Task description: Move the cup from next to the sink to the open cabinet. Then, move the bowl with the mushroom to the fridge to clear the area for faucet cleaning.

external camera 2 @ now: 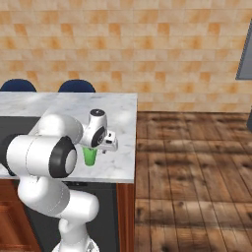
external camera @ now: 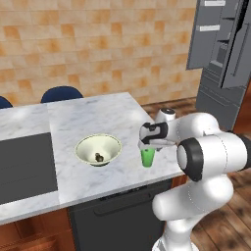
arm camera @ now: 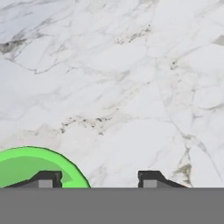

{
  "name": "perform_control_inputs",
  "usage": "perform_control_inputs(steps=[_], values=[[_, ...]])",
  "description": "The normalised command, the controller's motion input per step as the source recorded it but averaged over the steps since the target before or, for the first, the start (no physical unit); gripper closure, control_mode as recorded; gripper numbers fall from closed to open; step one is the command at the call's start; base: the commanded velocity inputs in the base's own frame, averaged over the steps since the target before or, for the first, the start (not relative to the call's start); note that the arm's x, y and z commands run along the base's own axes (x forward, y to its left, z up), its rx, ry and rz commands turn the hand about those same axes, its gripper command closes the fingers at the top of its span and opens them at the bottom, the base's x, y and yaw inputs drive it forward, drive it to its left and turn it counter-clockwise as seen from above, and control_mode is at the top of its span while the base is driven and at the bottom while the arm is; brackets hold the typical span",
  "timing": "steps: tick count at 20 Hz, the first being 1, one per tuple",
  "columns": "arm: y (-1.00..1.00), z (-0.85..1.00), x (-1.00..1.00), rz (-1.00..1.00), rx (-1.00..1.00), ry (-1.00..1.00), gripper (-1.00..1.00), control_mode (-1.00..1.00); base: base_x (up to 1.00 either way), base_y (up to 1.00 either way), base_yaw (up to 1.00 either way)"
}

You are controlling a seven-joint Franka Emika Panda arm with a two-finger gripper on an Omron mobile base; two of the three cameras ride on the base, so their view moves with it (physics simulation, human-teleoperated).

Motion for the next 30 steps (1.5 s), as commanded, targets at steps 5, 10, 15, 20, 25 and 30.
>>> perform_control_inputs(steps=[5, 10, 15, 20, 25, 30], values=[[0.0, 0.02, -0.15, 0.0, 0.0, -0.06, 1.0, -1.0, 0.0, 0.0, 0.0], [0.0, 0.19, -0.16, 0.0, 0.0, -0.1, 1.0, -1.0, 0.0, 0.0, 0.0], [-0.03, 0.59, -0.48, -0.12, 0.0, -0.21, 1.0, -1.0, 0.0, 0.0, 0.0], [-0.06, 0.74, -0.63, -0.35, 0.03, -0.23, 1.0, -1.0, 0.0, 0.0, 0.0], [-0.03, 0.26, -0.27, -0.25, 0.03, -0.09, 1.0, 1.0, -0.31, 0.0, -0.44], [0.0, 0.0, 0.0, 0.0, 0.0, 0.0, 1.0, 1.0, -0.3, 0.04, -0.87]])
